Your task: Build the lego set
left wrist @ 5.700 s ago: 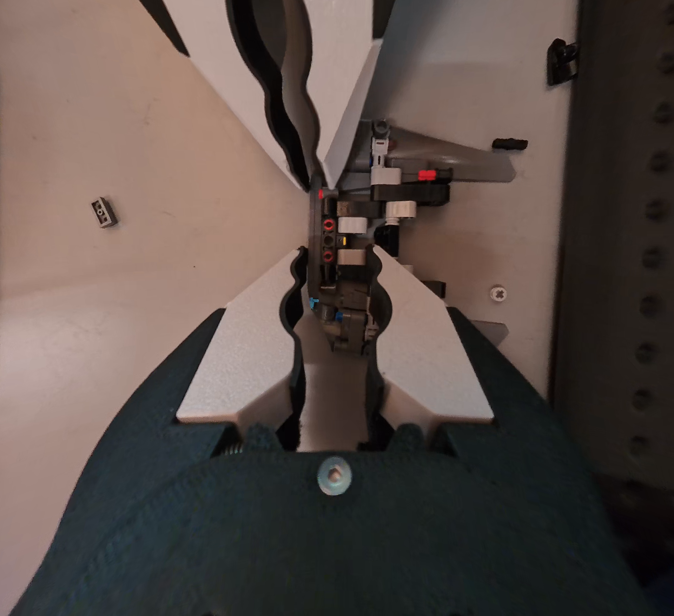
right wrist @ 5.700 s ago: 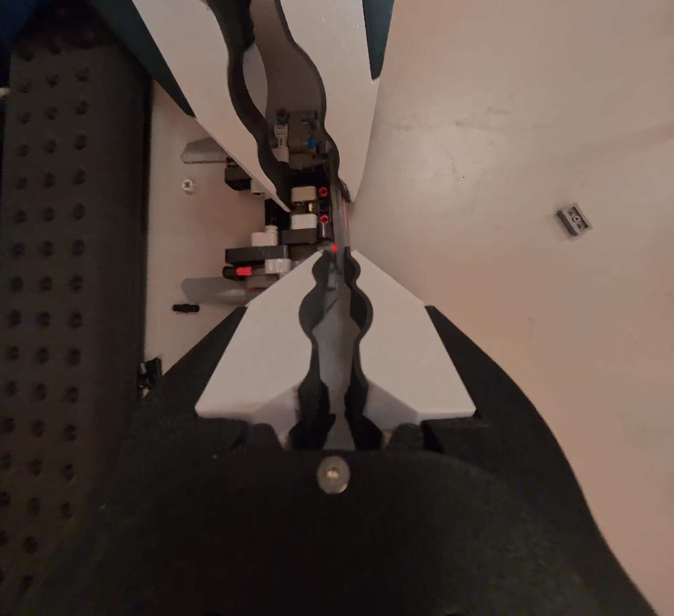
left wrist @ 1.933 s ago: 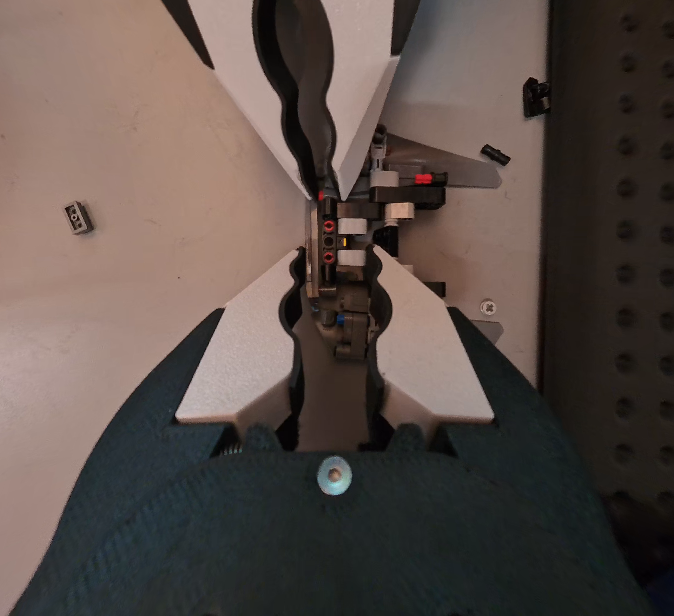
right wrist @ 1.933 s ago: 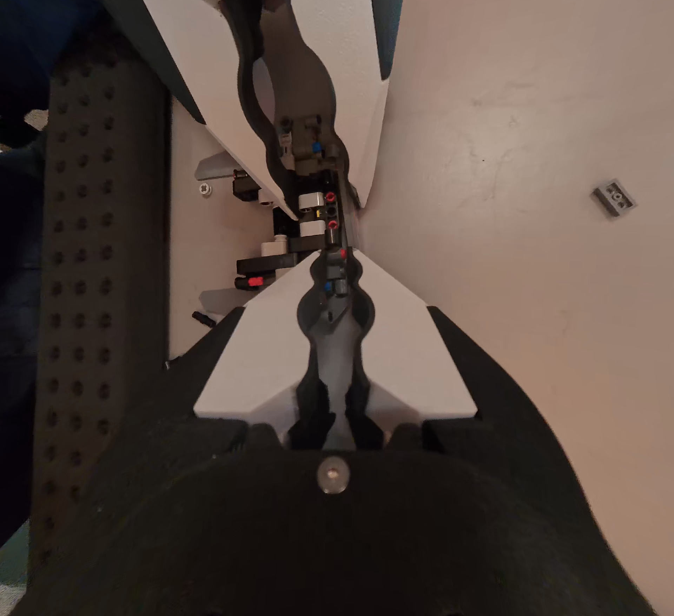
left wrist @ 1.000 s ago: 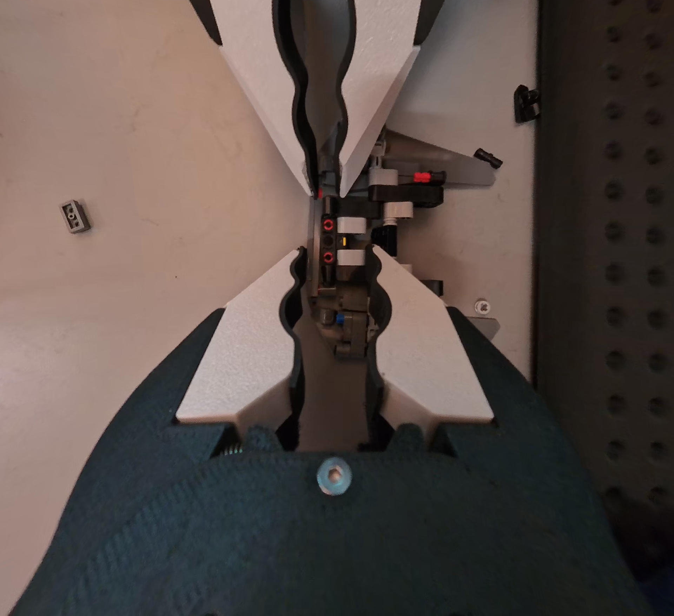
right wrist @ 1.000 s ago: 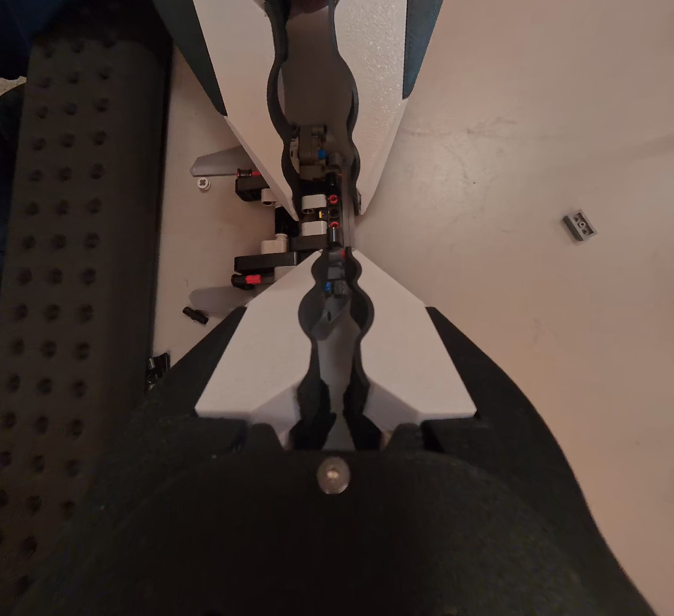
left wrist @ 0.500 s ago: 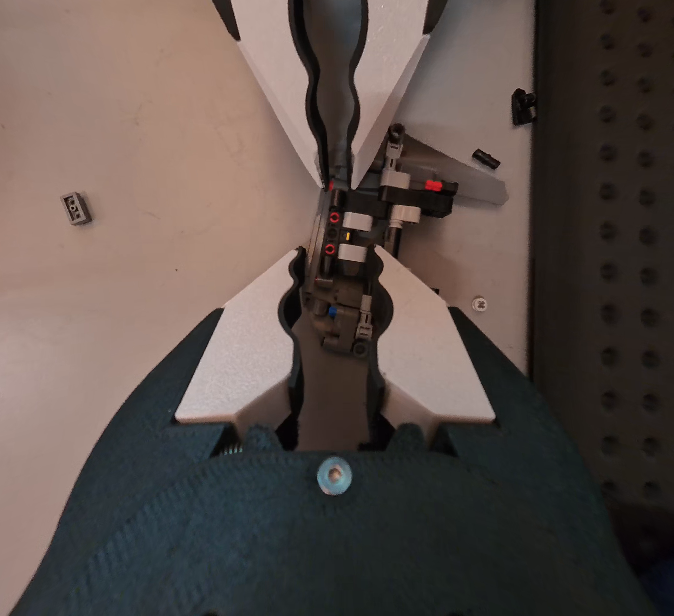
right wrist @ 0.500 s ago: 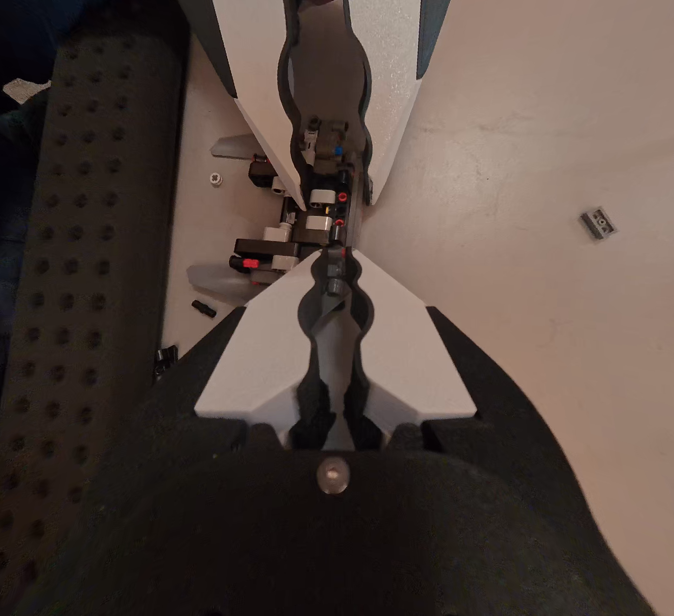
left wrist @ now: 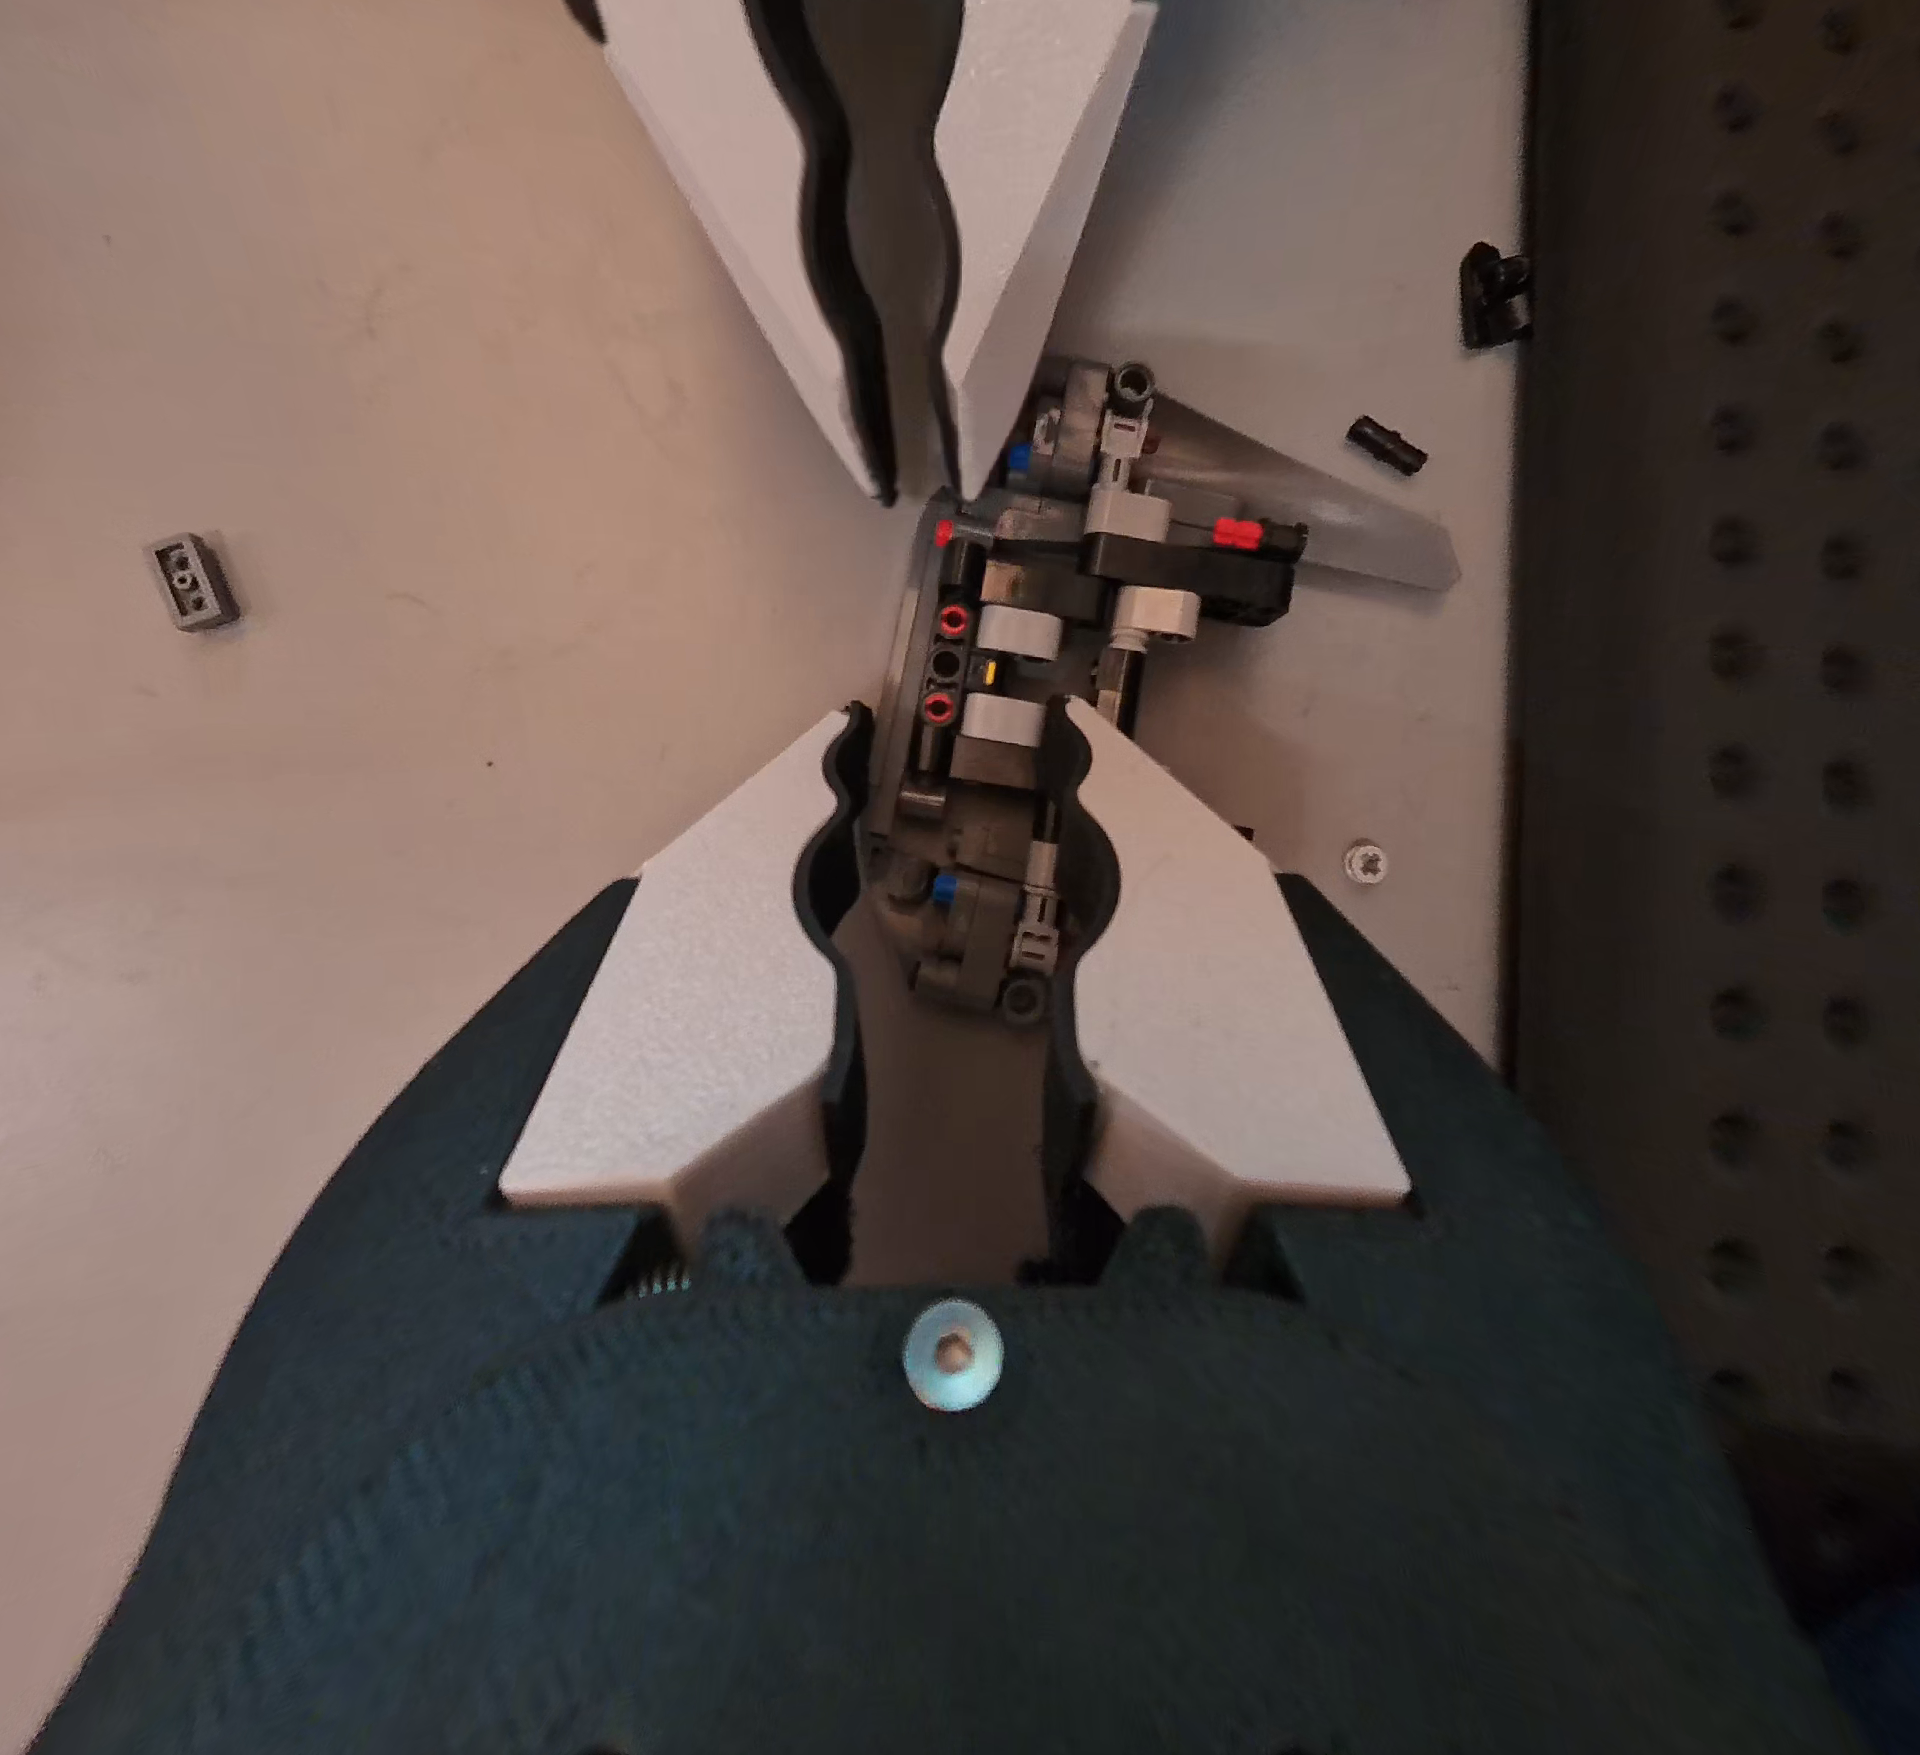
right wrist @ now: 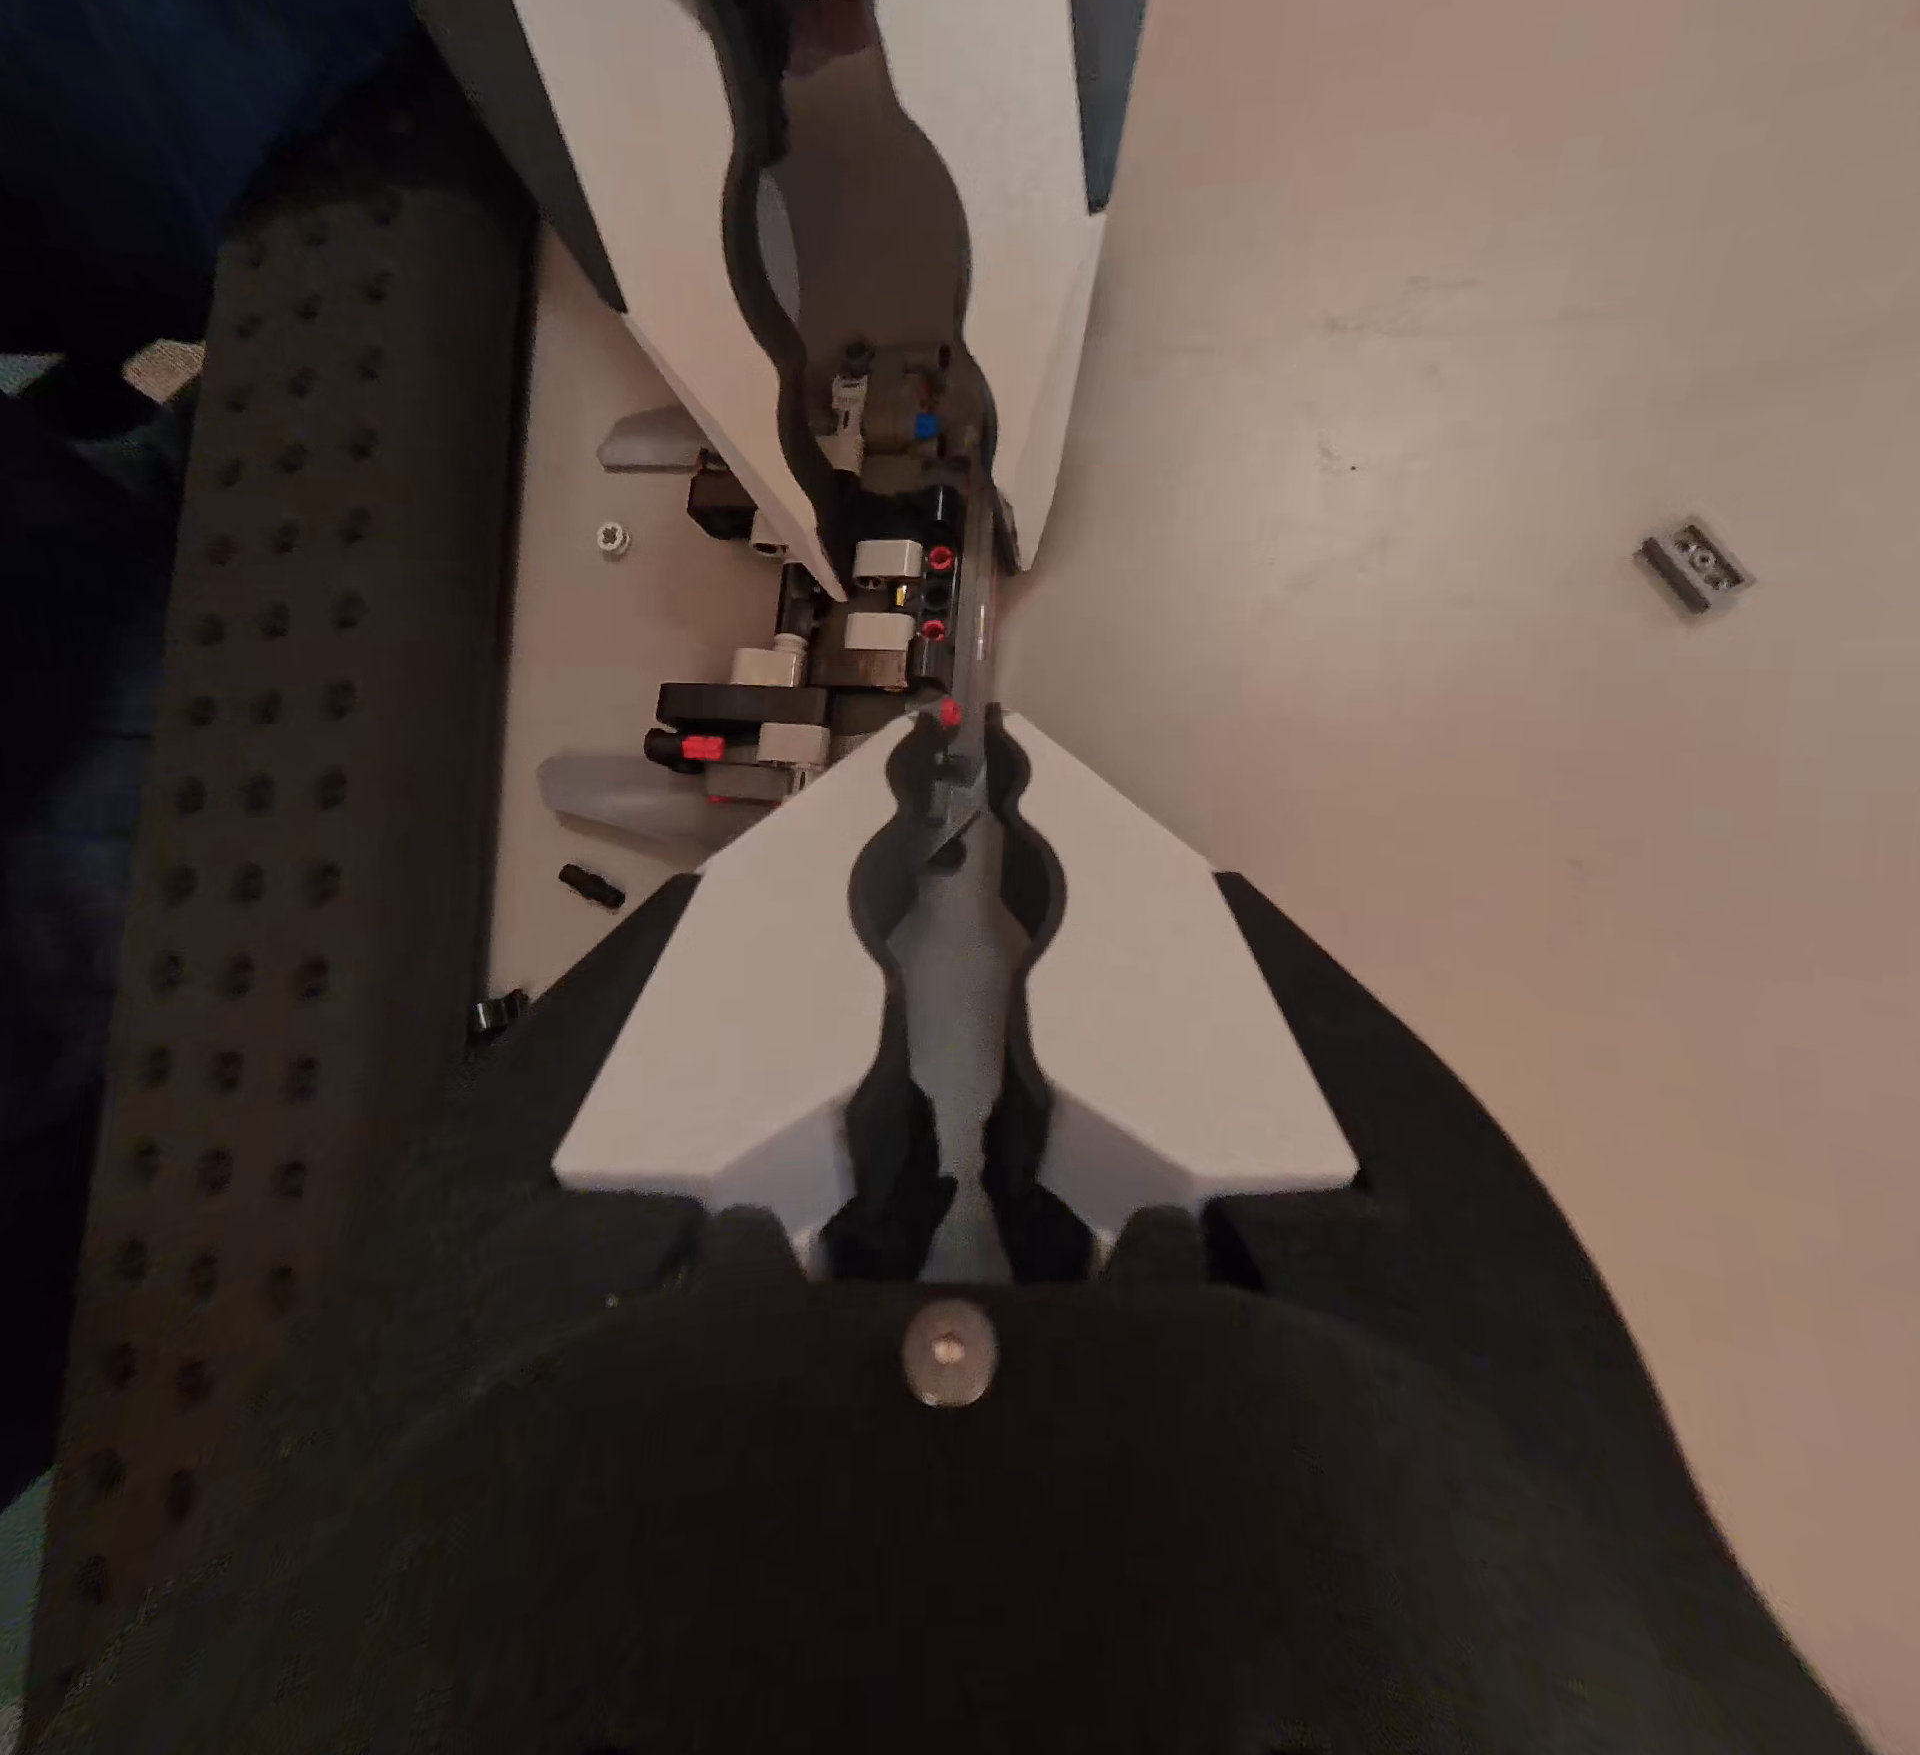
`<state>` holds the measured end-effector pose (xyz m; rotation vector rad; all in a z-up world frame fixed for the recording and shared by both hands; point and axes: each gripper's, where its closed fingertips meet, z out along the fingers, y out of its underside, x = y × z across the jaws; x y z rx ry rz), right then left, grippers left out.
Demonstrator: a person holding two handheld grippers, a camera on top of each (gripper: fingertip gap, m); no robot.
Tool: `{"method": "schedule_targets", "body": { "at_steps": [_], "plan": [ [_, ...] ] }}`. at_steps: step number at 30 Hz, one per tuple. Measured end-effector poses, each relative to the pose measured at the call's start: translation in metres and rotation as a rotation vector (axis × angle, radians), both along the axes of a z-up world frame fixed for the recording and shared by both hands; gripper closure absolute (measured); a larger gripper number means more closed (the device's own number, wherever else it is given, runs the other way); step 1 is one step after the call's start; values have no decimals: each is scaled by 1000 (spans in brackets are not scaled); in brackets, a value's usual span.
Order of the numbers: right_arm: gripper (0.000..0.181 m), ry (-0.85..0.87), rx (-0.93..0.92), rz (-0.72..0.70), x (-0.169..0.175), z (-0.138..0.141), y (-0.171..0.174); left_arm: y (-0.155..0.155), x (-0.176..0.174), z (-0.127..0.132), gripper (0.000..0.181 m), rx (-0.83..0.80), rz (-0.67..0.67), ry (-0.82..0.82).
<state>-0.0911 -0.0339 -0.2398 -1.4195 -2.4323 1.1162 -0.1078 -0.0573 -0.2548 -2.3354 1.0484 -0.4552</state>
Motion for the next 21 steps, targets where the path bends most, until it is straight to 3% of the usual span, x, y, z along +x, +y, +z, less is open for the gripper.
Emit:
{"method": "schedule_targets", "body": {
  "at_steps": [12, 21],
  "plan": [
    [168, -70, -20, 18, 5, -12, -3, 2, 2, 0, 150, 28, -13, 47],
    [170, -72, -25, 29, 6, -13, -6, -1, 1, 3, 147, 14, 9, -23]
  ]
}}
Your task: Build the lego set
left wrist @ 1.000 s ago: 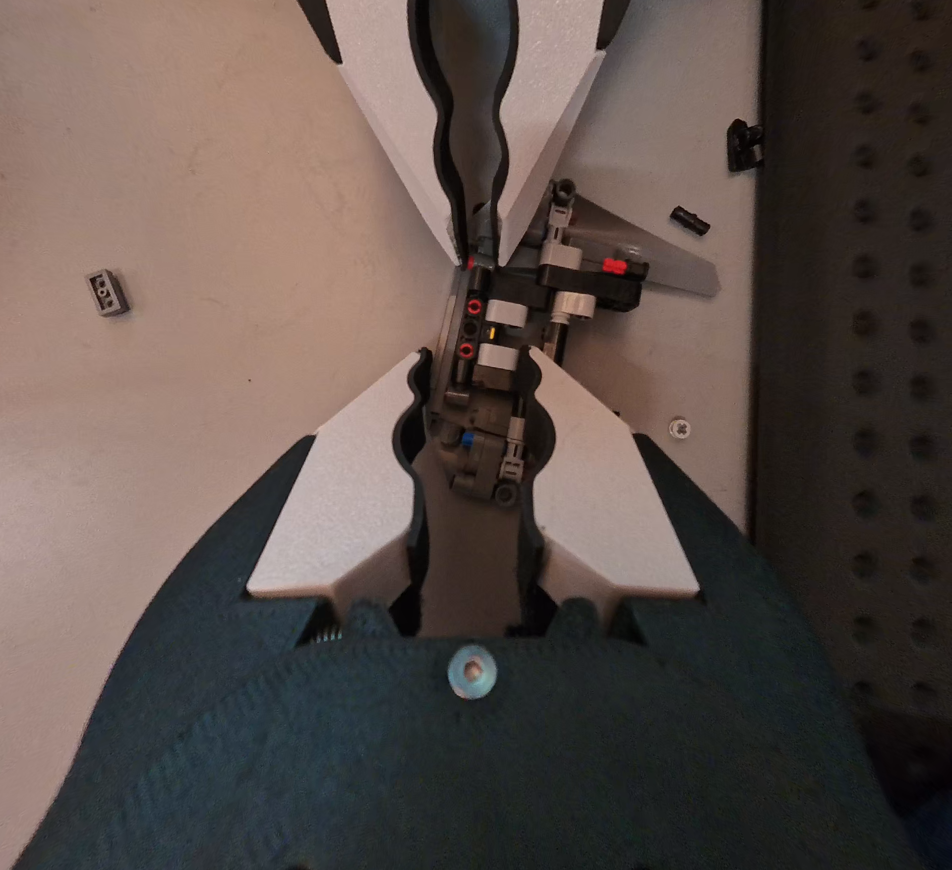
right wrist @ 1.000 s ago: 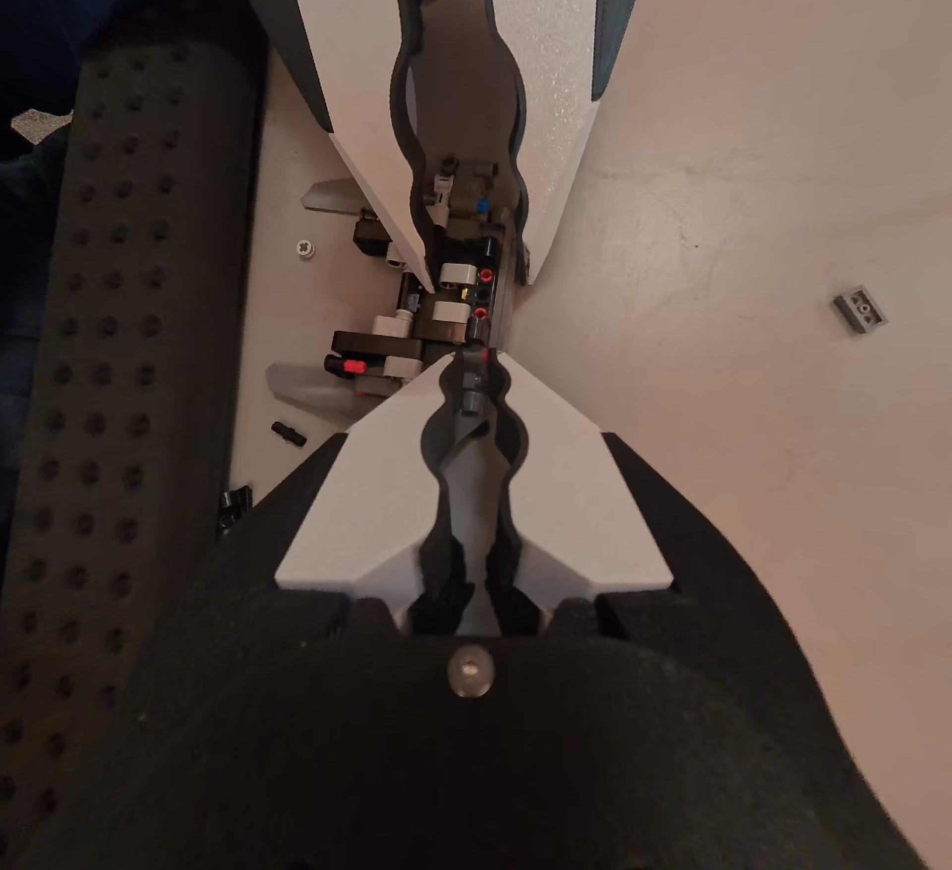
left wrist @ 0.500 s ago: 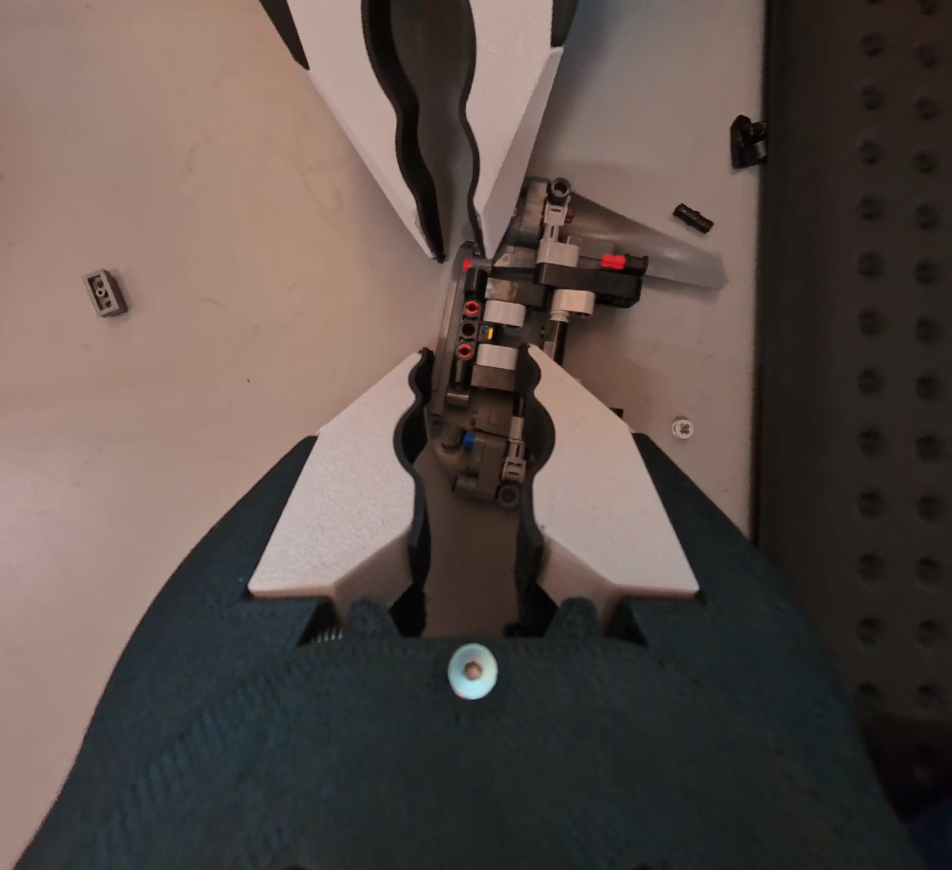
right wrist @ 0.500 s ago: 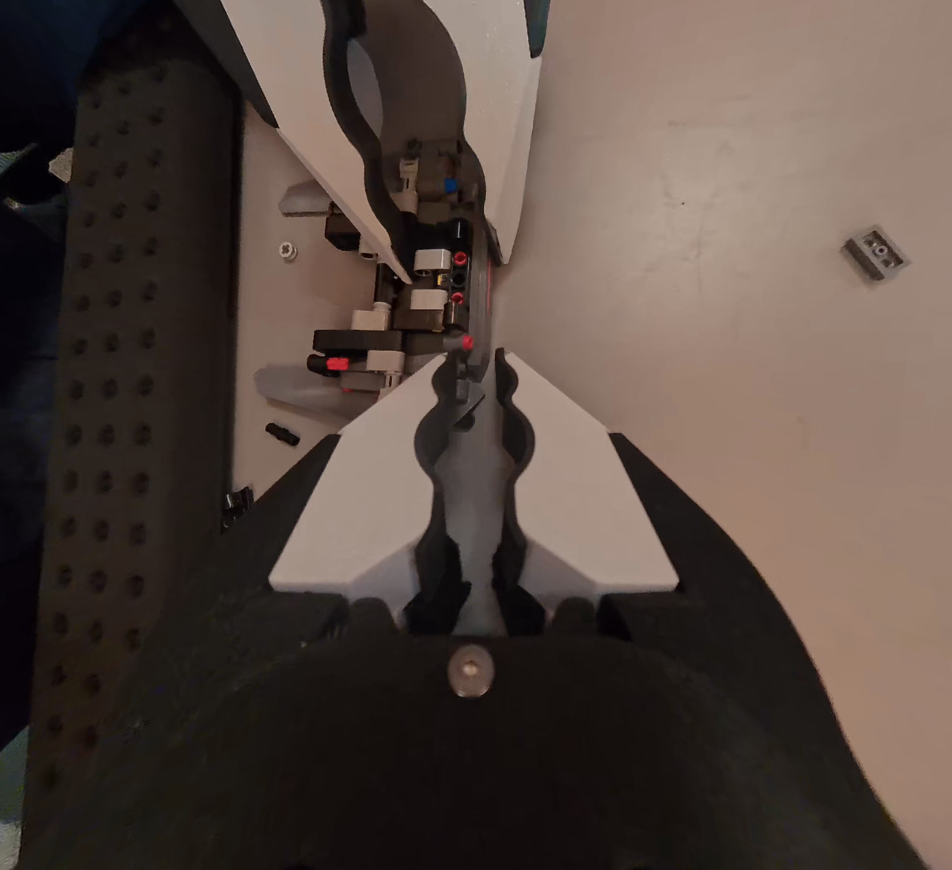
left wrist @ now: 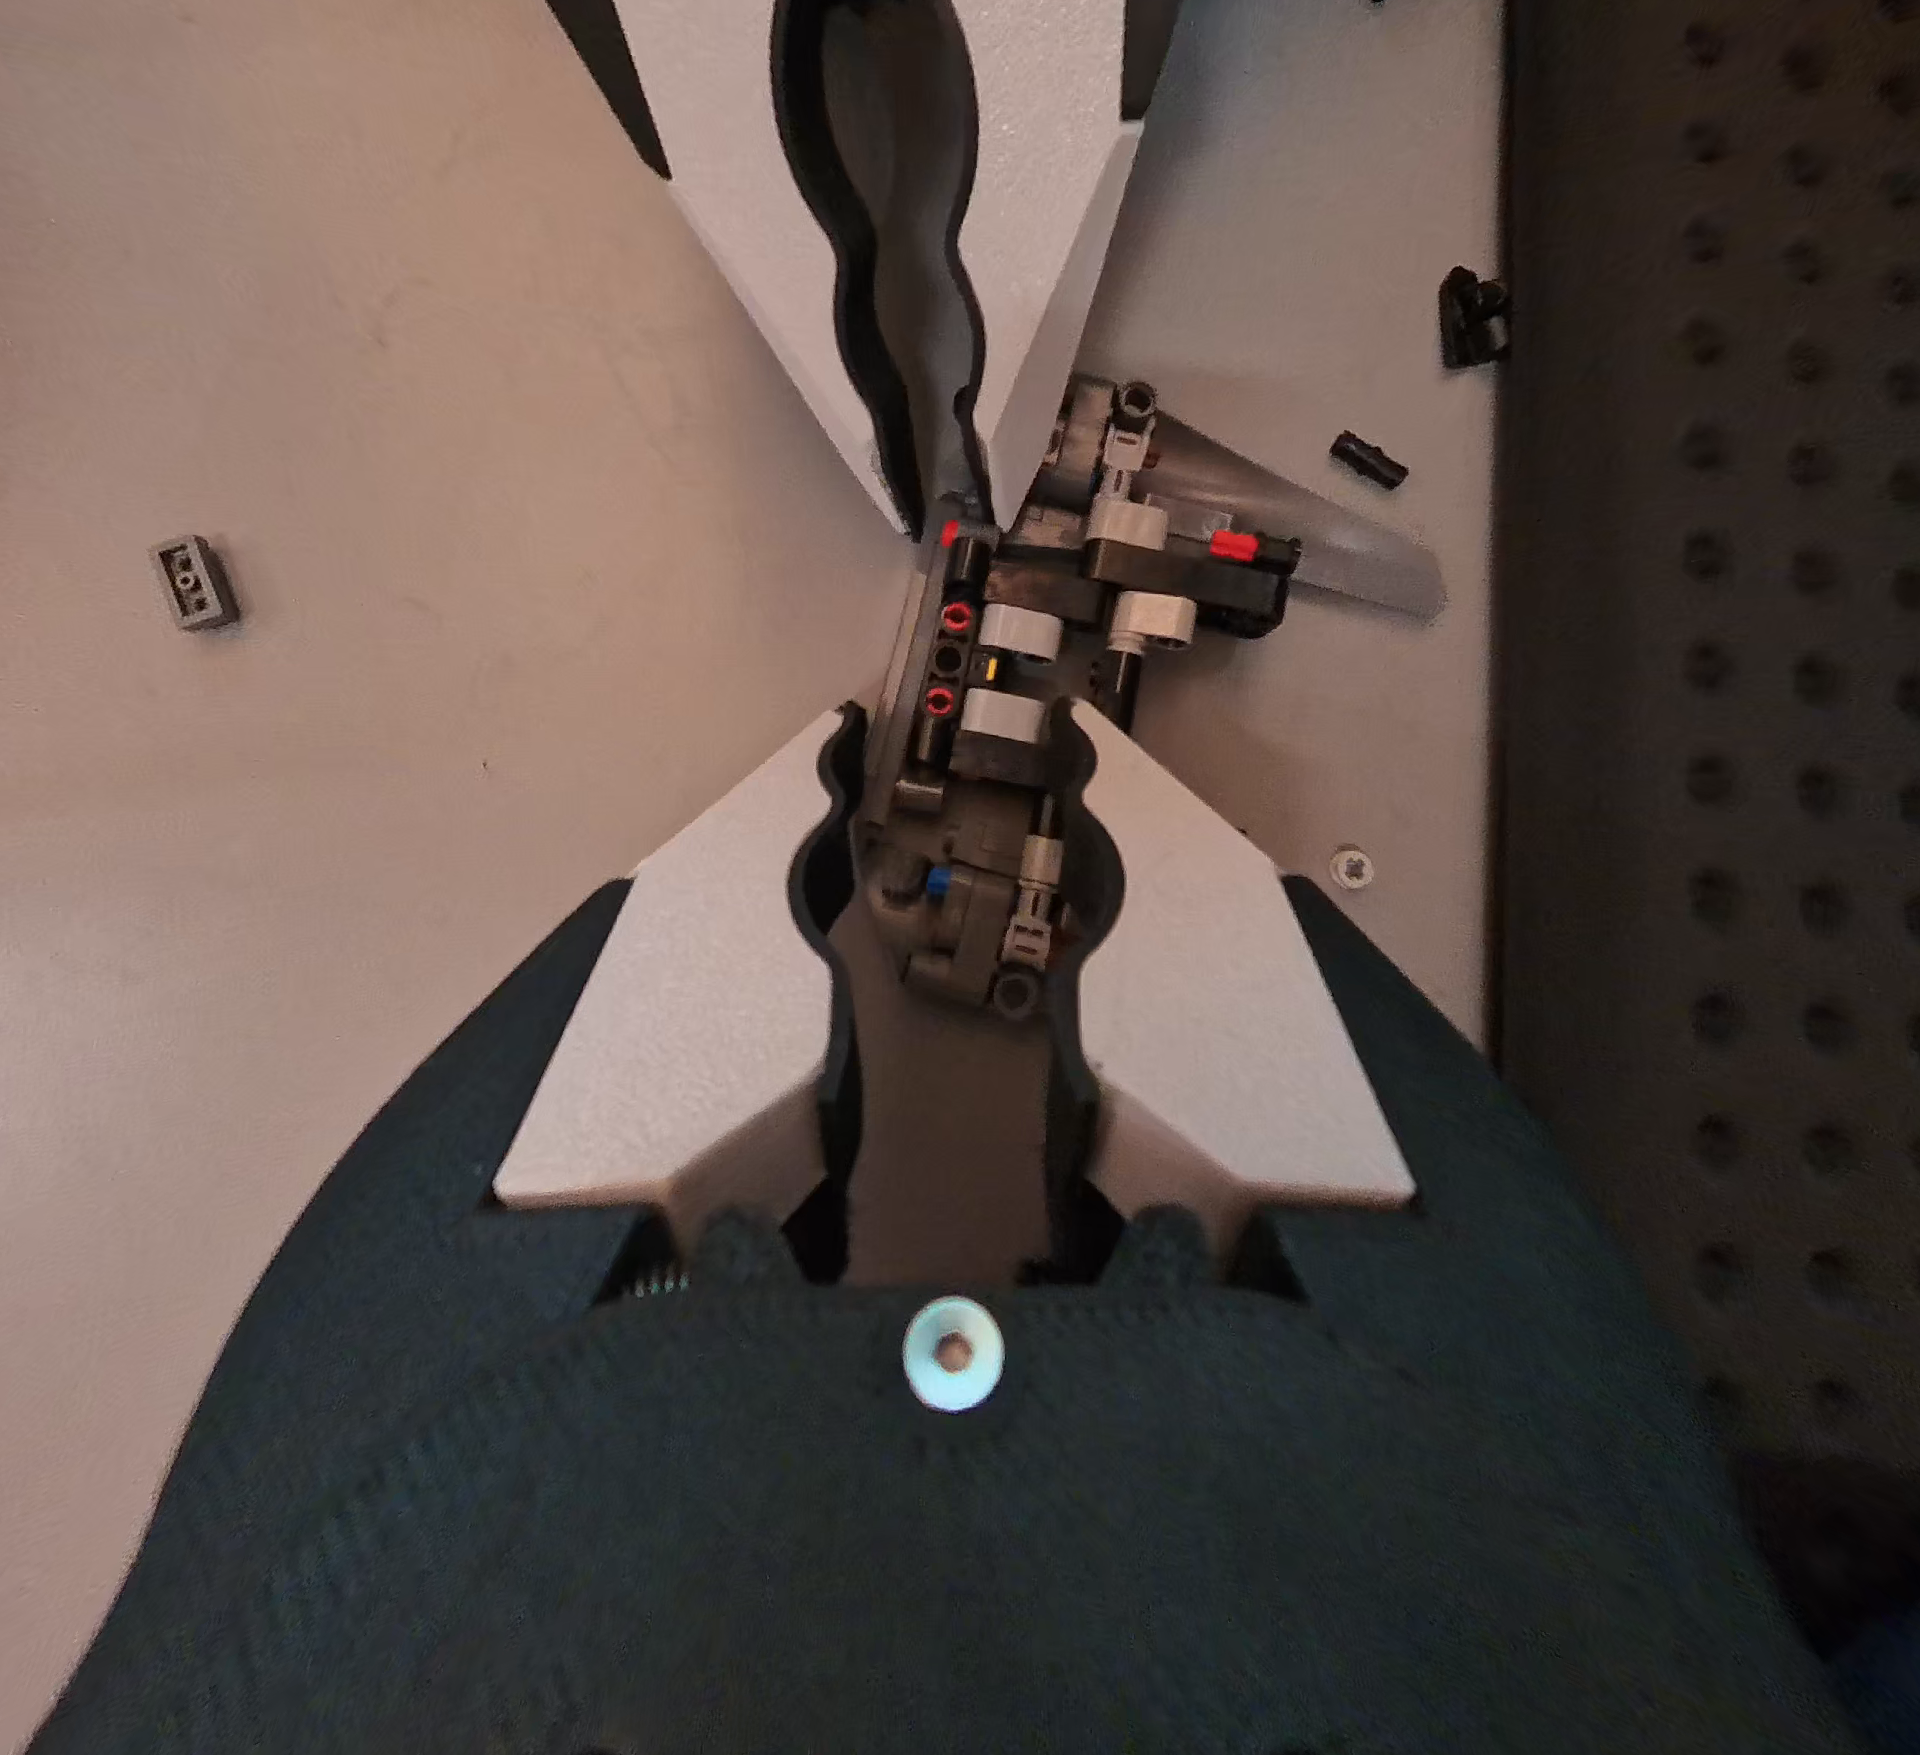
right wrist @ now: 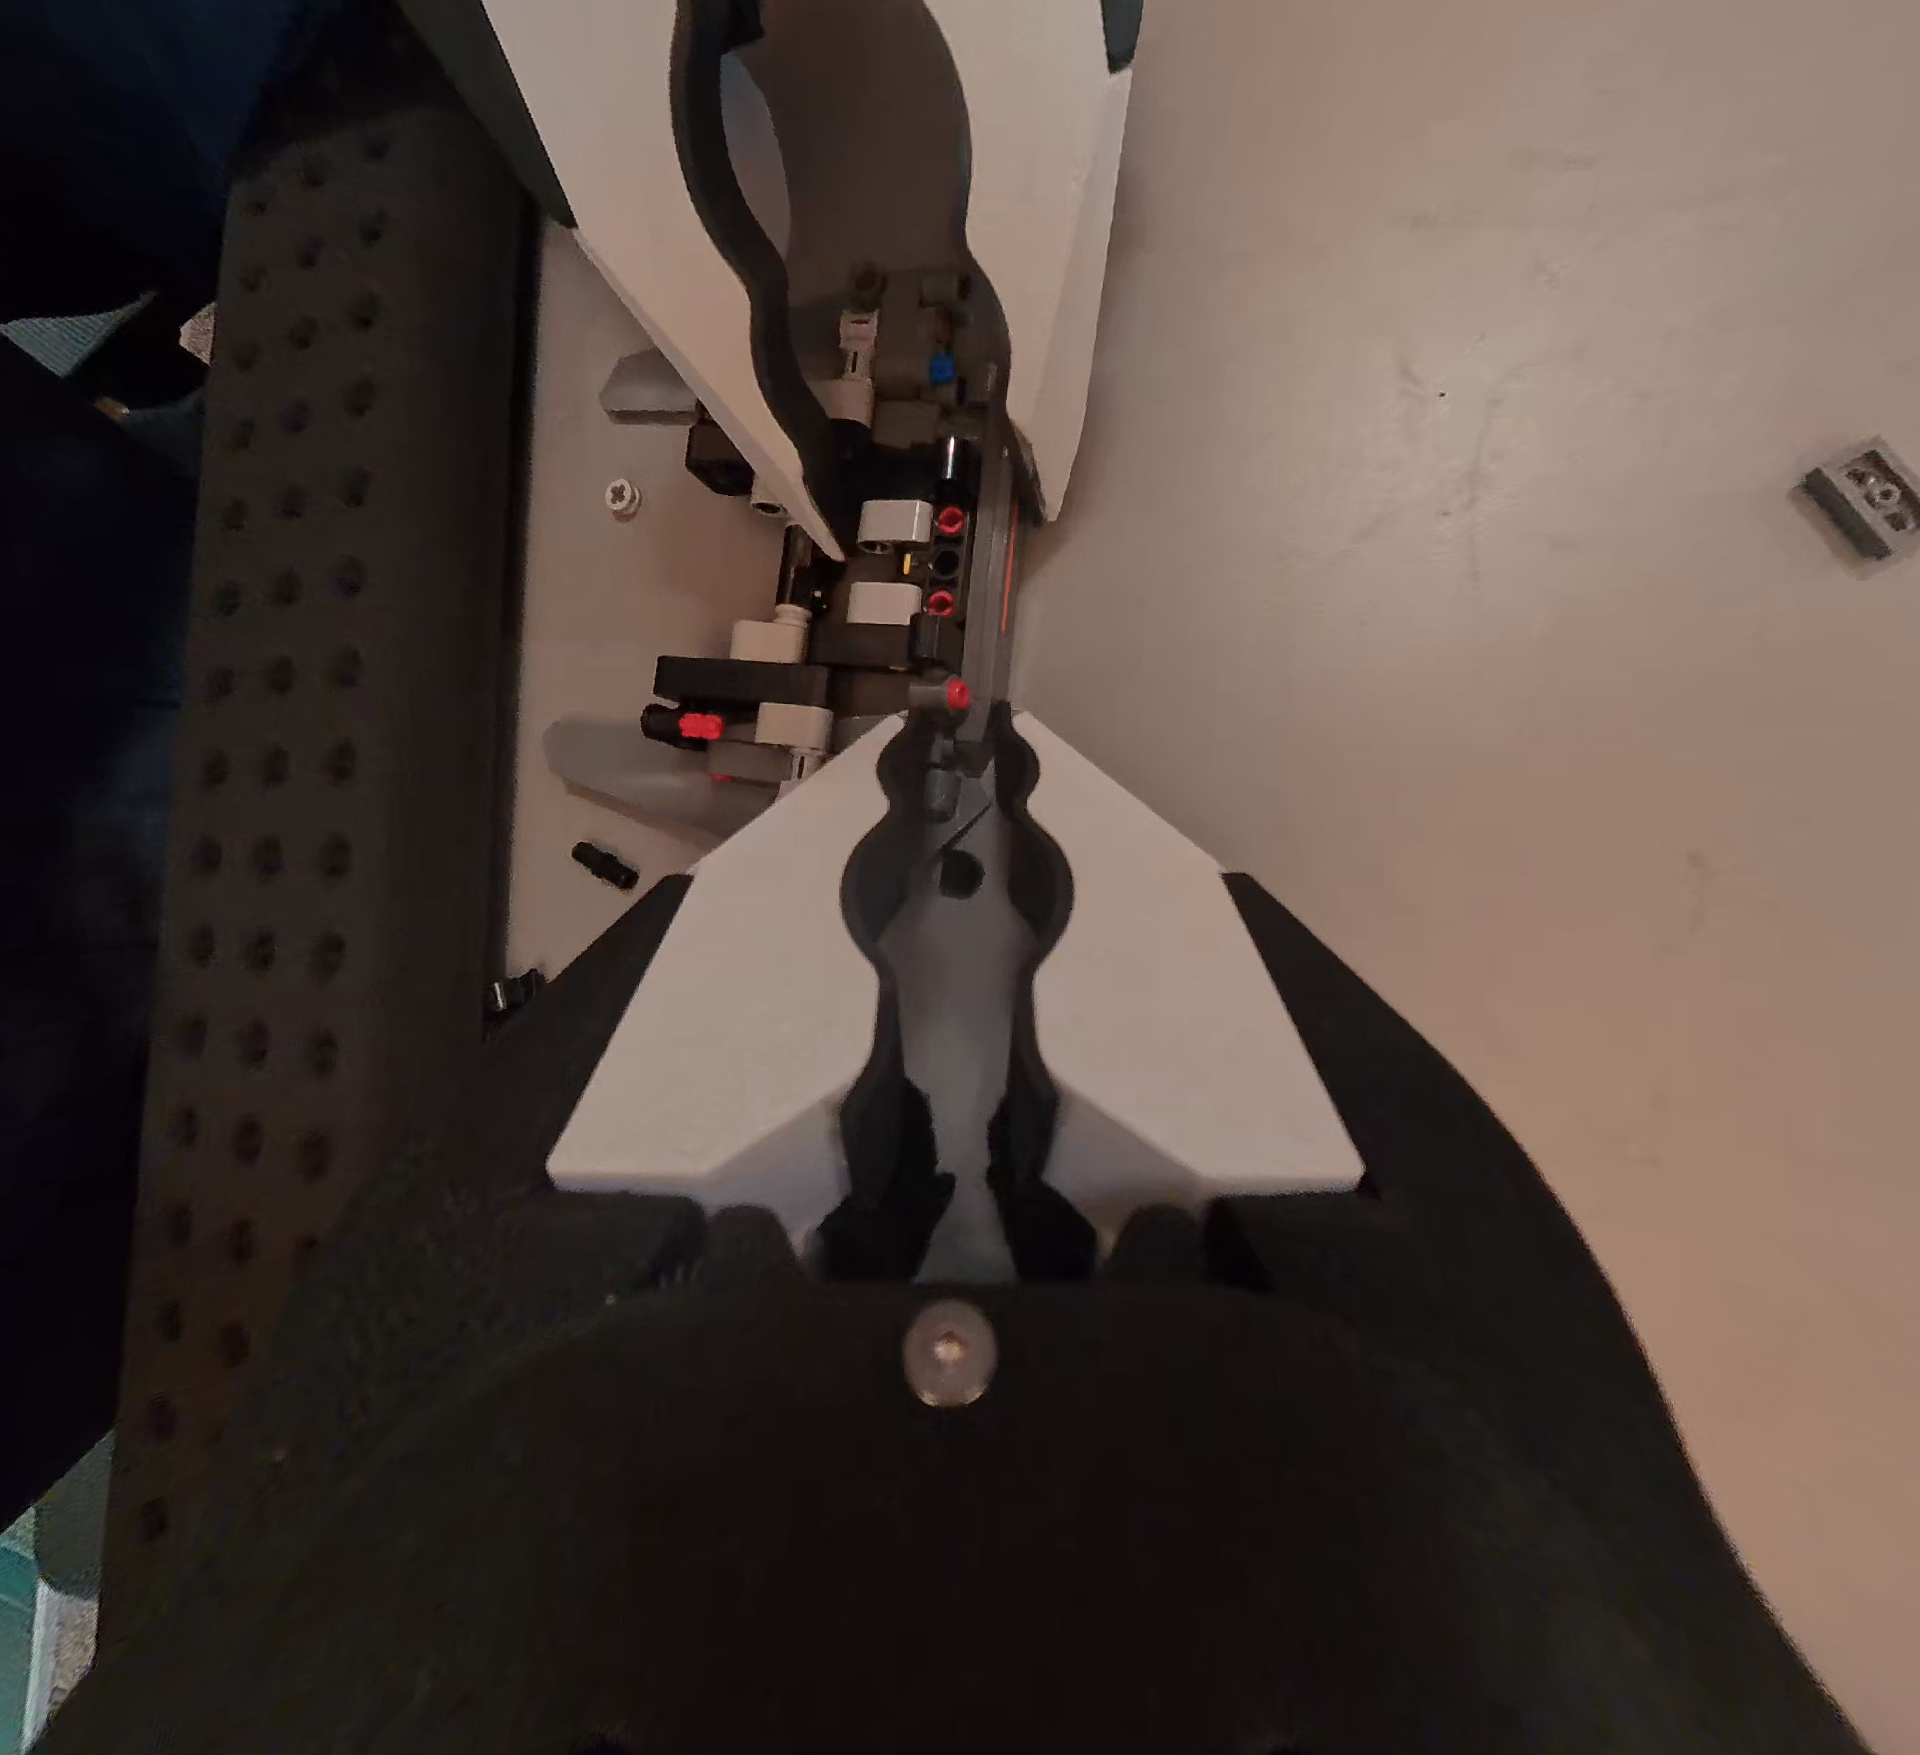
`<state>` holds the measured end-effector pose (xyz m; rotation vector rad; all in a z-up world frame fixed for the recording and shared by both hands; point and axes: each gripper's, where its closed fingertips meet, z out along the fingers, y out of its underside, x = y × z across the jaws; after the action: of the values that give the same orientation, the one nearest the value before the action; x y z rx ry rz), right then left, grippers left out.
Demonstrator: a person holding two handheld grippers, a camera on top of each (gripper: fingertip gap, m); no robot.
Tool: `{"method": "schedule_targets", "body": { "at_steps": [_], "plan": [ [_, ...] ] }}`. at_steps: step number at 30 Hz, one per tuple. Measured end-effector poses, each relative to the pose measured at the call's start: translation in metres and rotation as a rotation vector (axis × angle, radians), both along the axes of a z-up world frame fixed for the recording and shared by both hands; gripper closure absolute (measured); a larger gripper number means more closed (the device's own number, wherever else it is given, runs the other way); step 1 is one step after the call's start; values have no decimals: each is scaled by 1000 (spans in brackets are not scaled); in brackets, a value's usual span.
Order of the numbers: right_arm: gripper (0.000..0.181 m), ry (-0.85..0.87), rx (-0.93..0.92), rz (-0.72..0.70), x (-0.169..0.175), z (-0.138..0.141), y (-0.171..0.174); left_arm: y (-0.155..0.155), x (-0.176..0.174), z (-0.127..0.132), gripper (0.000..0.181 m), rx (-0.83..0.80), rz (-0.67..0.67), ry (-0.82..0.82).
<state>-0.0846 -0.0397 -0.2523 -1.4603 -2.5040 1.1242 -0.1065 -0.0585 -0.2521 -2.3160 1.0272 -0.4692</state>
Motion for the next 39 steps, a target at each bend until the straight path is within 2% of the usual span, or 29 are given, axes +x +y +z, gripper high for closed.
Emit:
{"method": "schedule_targets", "body": {
  "at_steps": [5, 10, 15, 39],
  "plan": [
    [171, 0, -3, 0, 0, 0, 0, -3, -5, 7, 145, 16, 11, -20],
    [171, 2, -1, 1, 0, 0, 0, -2, -18, 14, 157, 58, 56, -3],
    [172, 2, -1, 1, 0, 0, 0, -2, -21, 3, 160, 34, 50, 63],
    [176, -12, 31, -7, 2, -4, 6, -2, -20, -6, 164, 4, 53, 78]
  ]
}}
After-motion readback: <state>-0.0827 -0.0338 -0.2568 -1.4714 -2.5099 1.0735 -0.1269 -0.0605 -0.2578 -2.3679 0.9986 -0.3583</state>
